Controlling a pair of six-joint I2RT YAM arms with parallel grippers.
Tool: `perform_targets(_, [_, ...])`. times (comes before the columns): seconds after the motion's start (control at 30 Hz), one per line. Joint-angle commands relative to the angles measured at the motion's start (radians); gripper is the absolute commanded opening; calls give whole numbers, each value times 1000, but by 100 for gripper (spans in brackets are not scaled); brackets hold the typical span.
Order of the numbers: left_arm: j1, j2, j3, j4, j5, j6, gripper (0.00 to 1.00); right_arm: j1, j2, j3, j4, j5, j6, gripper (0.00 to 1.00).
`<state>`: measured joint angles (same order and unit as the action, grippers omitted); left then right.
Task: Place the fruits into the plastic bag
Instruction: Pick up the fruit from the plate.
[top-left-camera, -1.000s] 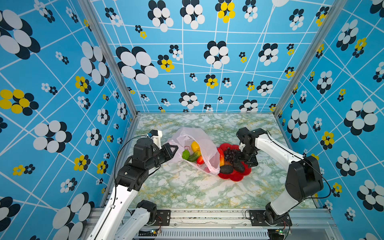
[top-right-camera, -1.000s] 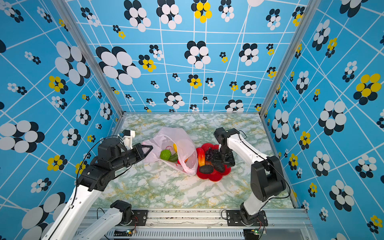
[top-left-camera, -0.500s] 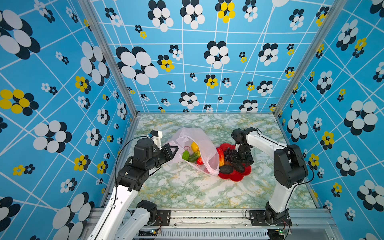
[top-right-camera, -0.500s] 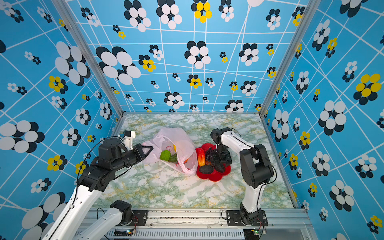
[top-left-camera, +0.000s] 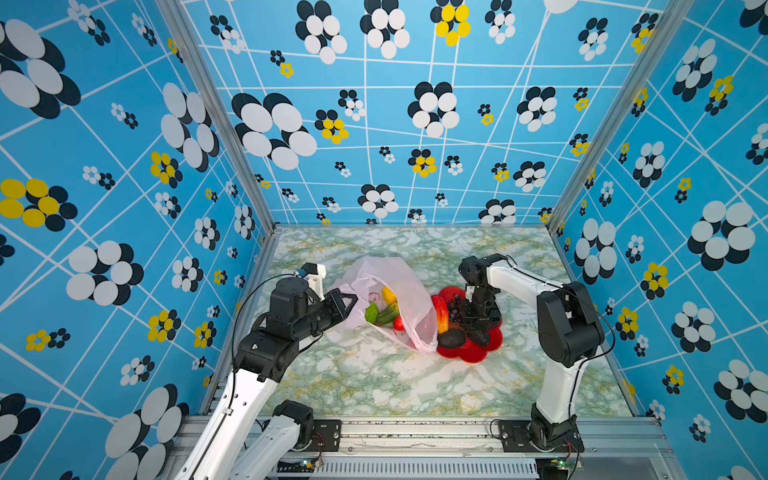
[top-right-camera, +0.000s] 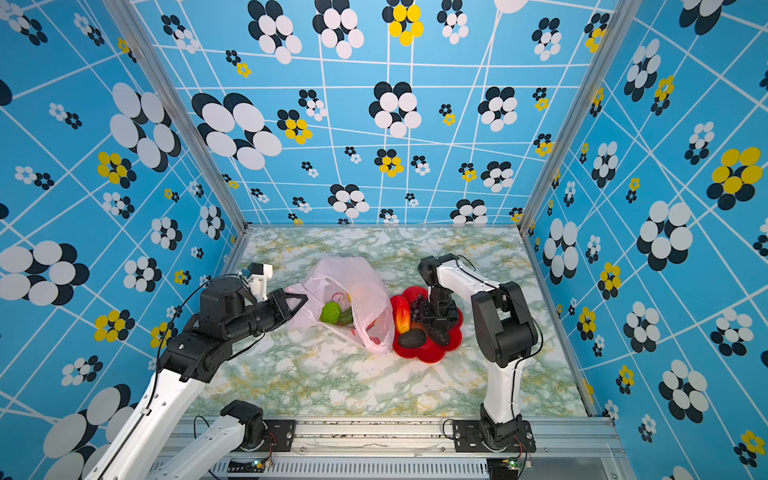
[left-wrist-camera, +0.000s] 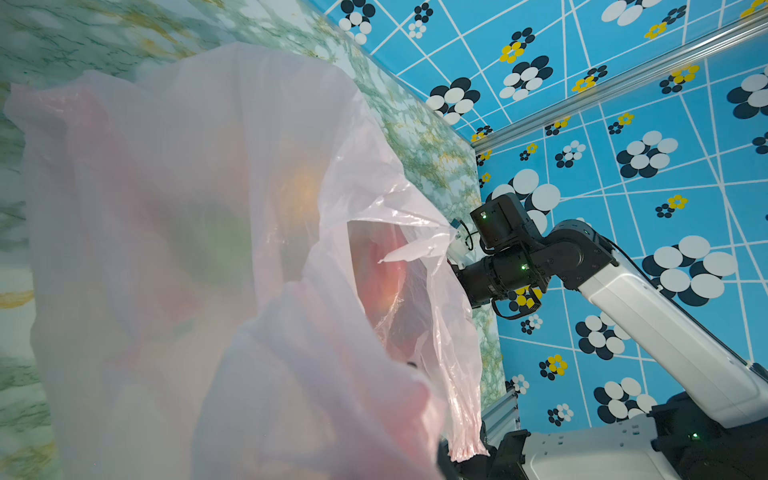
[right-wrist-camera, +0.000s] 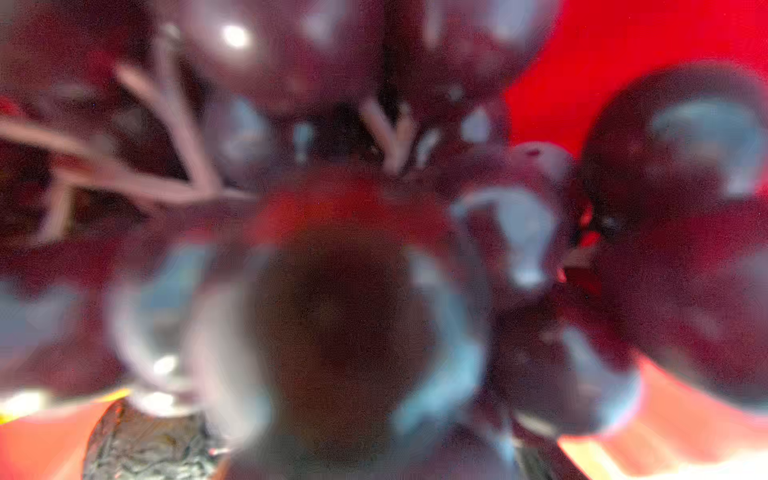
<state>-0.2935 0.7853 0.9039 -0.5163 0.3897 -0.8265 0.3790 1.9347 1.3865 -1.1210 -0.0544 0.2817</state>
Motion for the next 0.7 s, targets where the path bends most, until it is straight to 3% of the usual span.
perform_targets(0.0, [10, -2, -20, 26, 12, -11, 0, 8, -29, 4, -8, 2, -13, 45])
perform_targets(0.4, [12, 49, -2, 53, 37, -5, 0, 12, -174, -39, 20, -63, -62, 39])
perform_targets(0.67, [9, 48, 1, 63, 49, -1, 0, 12, -301, -56, 61, -153, -5, 39])
